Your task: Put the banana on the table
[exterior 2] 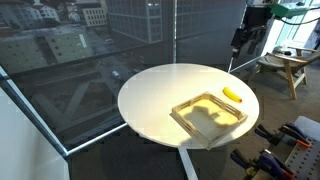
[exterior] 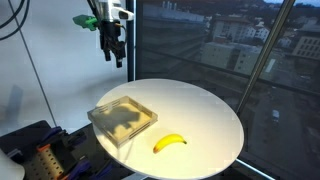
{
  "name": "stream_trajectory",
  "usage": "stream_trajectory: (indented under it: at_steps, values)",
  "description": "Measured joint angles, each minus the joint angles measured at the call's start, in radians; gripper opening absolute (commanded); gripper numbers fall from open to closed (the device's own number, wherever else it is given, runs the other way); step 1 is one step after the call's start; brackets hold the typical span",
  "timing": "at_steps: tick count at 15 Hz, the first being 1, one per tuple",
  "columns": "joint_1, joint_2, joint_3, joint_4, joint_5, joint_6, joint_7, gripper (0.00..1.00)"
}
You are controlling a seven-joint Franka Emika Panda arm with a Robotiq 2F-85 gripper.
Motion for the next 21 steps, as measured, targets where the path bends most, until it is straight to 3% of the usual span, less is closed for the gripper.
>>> stream_trajectory:
  at_steps: [10, 21]
  values:
    - [0.0, -0.065, -0.011, 0.0, 0.01, -0.144, -0.073, 1.0]
    - [0.0, -0.073, -0.011, 0.0, 0.01, -0.16, -0.076, 1.0]
